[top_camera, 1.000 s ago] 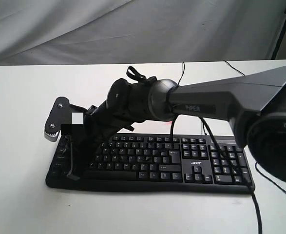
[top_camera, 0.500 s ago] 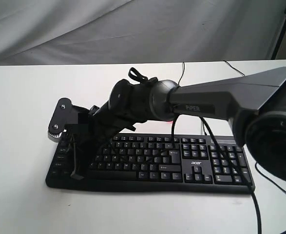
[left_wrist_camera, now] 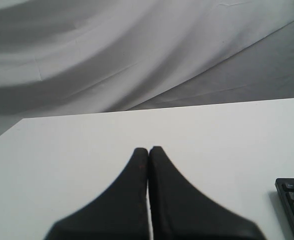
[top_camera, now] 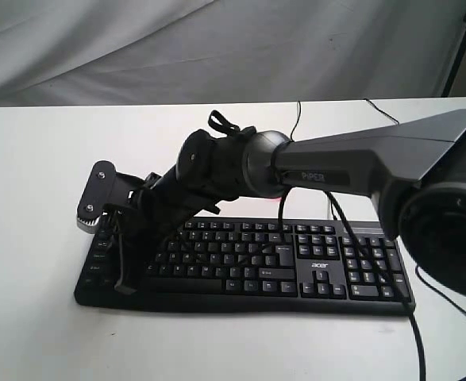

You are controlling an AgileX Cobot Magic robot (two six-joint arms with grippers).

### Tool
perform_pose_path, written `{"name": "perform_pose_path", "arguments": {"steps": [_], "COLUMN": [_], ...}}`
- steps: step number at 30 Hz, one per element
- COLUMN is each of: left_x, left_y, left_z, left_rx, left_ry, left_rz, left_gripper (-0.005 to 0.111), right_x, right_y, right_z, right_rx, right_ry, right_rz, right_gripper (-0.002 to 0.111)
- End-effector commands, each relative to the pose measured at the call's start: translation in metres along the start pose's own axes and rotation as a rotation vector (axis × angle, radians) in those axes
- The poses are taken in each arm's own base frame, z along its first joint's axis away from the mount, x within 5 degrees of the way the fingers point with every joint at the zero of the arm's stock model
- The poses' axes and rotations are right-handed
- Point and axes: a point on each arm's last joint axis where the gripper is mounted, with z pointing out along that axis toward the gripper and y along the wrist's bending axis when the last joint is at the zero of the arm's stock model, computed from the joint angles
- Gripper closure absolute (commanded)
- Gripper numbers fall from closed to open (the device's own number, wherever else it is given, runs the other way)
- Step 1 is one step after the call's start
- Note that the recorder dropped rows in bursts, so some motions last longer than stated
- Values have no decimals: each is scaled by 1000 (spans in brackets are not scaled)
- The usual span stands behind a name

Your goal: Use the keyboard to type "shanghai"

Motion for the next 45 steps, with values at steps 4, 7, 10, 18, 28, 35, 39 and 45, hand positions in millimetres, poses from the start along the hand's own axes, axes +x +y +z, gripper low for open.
{"name": "perform_pose_path", "arguments": {"steps": [4, 7, 10, 18, 28, 35, 39, 45], "left_x": [2, 2, 2, 2, 2, 2, 2, 2], "left_y": [0, 0, 0, 0, 0, 0, 0, 0], "left_z": [1, 1, 1, 1, 1, 1, 1, 1], "left_rx": [5, 5, 5, 5, 5, 5, 5, 5], "left_ry": [4, 4, 4, 4, 4, 4, 4, 4], "left_rz": [-3, -3, -3, -3, -3, -3, -3, -3], "left_gripper": [106, 106, 106, 106, 106, 106, 106, 106], "right_x": [1, 7, 10, -7, -13, -13, -12, -10], "right_y": [-3, -3, -3, -3, -4, -4, -4, -6], "right_z": [-1, 5, 9, -12, -22, -22, -22, -33], "right_rx": [0, -5, -5, 2, 10, 10, 9, -13], "right_ry": [1, 14, 24, -8, -18, -18, 1, 31], "right_rz": [-6, 2, -2, -23, -26, -26, -27, -26], "right_gripper": [108, 108, 108, 108, 108, 108, 108, 108]}}
